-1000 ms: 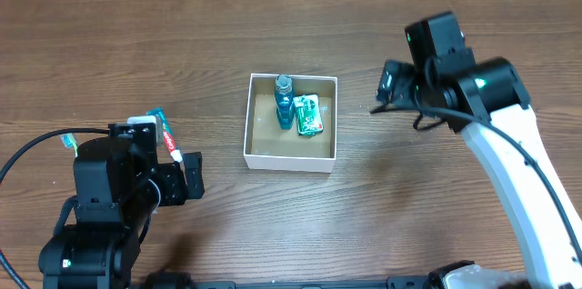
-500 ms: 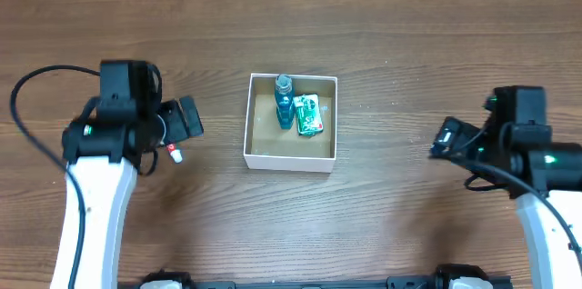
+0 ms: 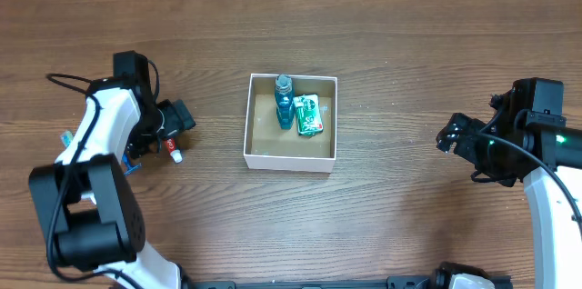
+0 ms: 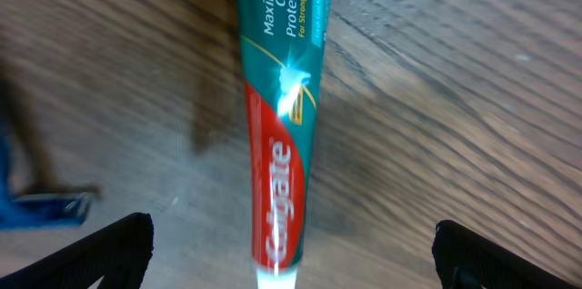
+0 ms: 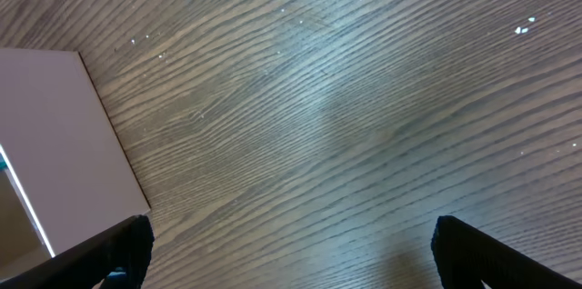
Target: Pack container
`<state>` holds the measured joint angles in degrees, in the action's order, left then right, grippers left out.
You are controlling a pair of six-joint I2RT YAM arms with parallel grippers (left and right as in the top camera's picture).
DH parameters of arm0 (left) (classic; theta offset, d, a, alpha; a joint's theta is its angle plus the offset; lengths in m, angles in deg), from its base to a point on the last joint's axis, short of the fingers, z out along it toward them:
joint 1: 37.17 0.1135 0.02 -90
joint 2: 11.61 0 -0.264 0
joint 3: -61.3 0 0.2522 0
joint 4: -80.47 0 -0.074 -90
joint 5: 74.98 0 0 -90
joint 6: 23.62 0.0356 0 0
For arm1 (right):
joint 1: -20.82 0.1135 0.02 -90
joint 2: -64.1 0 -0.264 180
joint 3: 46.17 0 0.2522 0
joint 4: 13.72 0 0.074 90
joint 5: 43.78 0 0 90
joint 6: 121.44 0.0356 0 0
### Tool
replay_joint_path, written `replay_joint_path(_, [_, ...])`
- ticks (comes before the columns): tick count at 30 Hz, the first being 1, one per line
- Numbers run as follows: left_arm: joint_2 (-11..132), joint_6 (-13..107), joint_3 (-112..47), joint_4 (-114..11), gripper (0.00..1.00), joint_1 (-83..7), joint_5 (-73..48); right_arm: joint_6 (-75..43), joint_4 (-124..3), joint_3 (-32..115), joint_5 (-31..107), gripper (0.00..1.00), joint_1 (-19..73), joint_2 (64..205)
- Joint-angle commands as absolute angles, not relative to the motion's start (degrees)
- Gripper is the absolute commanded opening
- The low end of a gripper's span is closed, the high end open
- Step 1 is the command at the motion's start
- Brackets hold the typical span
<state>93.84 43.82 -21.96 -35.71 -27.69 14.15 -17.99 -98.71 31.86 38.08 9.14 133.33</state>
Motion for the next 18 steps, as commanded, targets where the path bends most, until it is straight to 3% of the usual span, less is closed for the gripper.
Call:
replay_joint_path(1, [98.38, 43.05, -23.09, -36.41, 1.00, -27.43, 13.48, -18.45, -98.47, 31.77, 37.62, 1.00, 8.86, 133.13])
replay_joint_path(8, [100.83, 45.87, -23.01, -38.24, 1.00, -27.43, 12.36, -18.45, -98.38, 31.77, 37.80, 1.00, 8.86, 133.13])
replay_joint_path(10, [100.83, 45.85, -23.01, -38.00, 0.90, -27.43, 12.38, -18.45, -98.31, 31.77, 37.80, 1.00, 8.86, 133.13])
replay_joint_path(12, [100.83, 45.81, -23.01, -37.26, 0.71, -27.43, 12.38, -18.45, -98.29, 31.77, 37.80, 1.00, 8.86, 133.13])
replay_joint_path(14, [100.83, 45.81, -23.01, -36.34, 0.64, -27.43, 12.38, -18.45, -98.27, 31.77, 37.80, 1.00, 8.86, 133.13])
replay_joint_path(18, [100.83, 45.83, -23.01, -35.01, 0.37, -27.43, 12.40, -18.45, -98.27, 31.77, 37.80, 1.00, 8.86, 133.13])
